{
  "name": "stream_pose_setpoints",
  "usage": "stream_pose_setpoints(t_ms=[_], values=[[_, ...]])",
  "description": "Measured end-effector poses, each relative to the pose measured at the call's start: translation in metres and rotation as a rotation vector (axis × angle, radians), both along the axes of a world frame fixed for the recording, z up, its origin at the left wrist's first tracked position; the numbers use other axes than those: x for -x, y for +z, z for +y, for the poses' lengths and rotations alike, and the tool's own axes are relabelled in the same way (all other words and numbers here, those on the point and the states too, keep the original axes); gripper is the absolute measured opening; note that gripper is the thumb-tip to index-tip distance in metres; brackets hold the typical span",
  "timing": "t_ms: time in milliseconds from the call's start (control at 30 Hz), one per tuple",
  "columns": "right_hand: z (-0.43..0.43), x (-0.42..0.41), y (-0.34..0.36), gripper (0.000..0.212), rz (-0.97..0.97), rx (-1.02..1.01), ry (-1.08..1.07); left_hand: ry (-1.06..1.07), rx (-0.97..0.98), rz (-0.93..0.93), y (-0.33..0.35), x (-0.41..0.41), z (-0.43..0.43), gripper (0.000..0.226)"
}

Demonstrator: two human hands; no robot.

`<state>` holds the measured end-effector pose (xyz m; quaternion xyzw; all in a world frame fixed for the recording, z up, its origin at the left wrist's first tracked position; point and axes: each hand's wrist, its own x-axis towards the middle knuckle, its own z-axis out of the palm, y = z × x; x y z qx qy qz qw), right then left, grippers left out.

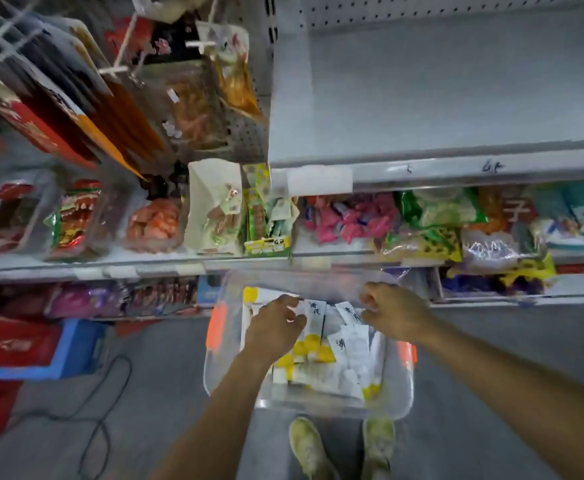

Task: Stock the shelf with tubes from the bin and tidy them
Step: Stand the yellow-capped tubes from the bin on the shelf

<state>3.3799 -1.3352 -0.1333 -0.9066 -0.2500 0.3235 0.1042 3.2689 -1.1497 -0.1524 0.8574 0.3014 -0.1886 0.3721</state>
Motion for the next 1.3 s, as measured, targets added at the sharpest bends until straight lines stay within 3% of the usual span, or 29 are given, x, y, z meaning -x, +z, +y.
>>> stream_pose_setpoints(t_ms=[67, 233, 400, 567, 700, 767, 800, 867, 900, 1067, 1167, 1300], values=[[0.000, 0.003, -0.033, 0.005, 0.048, 0.075, 0.017, 0.054, 0.094, 0.098, -0.036, 0.004, -0.004, 0.030], [0.004, 0.002, -0.100, 0.035, -0.009, 0.211, 0.138, 0.121, 0.165, 0.194, -0.109, -0.001, -0.017, 0.042], [0.007, 0.001, -0.150, 0.032, -0.050, 0.311, 0.295, 0.136, 0.063, 0.198, -0.166, -0.020, -0.028, 0.046], [0.010, 0.001, -0.162, 0.031, -0.034, 0.256, 0.284, 0.083, -0.095, 0.262, -0.183, -0.039, -0.033, 0.063], [0.004, -0.004, -0.151, 0.018, 0.187, 0.121, 0.152, 0.105, -0.006, 0.360, -0.172, -0.046, -0.031, 0.079], [-0.001, -0.006, -0.141, 0.028, 0.271, 0.022, 0.077, 0.240, 0.214, 0.404, -0.158, -0.042, -0.027, 0.068], [-0.003, -0.007, -0.133, 0.033, 0.286, -0.029, 0.053, 0.331, 0.341, 0.405, -0.148, -0.037, -0.025, 0.048], [-0.006, -0.011, -0.112, 0.031, 0.277, -0.110, 0.009, 0.456, 0.515, 0.432, -0.123, -0.024, -0.021, 0.014], [-0.007, -0.014, -0.100, 0.027, 0.264, -0.149, -0.017, 0.469, 0.567, 0.429, -0.113, -0.016, -0.019, 0.012], [-0.005, -0.035, -0.027, 0.024, 0.271, -0.298, -0.142, 0.531, 0.696, 0.107, -0.051, 0.009, -0.036, 0.039], [0.003, -0.040, 0.019, 0.032, 0.287, -0.335, -0.192, 0.502, 0.661, -0.117, -0.010, 0.004, -0.054, 0.061], [0.013, -0.044, 0.075, 0.007, 0.256, -0.364, -0.232, 0.472, 0.550, -0.281, 0.041, -0.010, -0.068, 0.059]])
